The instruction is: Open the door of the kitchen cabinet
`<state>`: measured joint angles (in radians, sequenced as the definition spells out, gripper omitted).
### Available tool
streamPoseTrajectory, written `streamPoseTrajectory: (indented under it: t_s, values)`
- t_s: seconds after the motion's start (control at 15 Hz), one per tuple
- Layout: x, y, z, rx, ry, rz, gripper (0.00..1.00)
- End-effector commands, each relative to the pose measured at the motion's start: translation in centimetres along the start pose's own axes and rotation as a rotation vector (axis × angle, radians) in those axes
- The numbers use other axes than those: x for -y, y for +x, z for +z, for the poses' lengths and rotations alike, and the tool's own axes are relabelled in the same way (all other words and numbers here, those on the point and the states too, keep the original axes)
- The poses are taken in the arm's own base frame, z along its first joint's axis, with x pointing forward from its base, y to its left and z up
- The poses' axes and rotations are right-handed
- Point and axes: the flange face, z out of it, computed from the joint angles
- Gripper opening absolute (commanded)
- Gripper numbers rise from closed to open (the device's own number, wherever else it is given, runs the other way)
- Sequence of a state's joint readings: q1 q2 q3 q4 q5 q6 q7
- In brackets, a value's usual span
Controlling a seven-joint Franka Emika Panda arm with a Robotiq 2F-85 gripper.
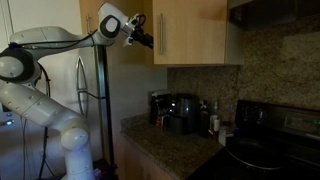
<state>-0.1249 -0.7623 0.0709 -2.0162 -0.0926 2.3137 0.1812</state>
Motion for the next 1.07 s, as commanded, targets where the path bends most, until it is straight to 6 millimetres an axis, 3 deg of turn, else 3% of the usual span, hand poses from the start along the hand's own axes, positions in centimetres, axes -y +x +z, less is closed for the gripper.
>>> streamPoseTrajectory:
  t_s: [0.0,0.33,0.6,0.73,0.93,1.0]
  values:
    - [-2.5,0.2,-0.8,-0.043,-0.158,0.063,1.00]
    - [-7.7,-1.1,-2.9,-0.031,-0.353,0.242,1.00]
    - [-14.5,-2.2,-5.2,0.011,-0.475,0.421,1.00]
    - [-19.9,-3.3,-5.8,0.019,-0.496,0.539,1.00]
    - [-28.9,-6.3,-6.4,0.038,-0.557,0.707,1.00]
    - [-31.1,-7.4,-6.1,0.042,-0.556,0.759,1.00]
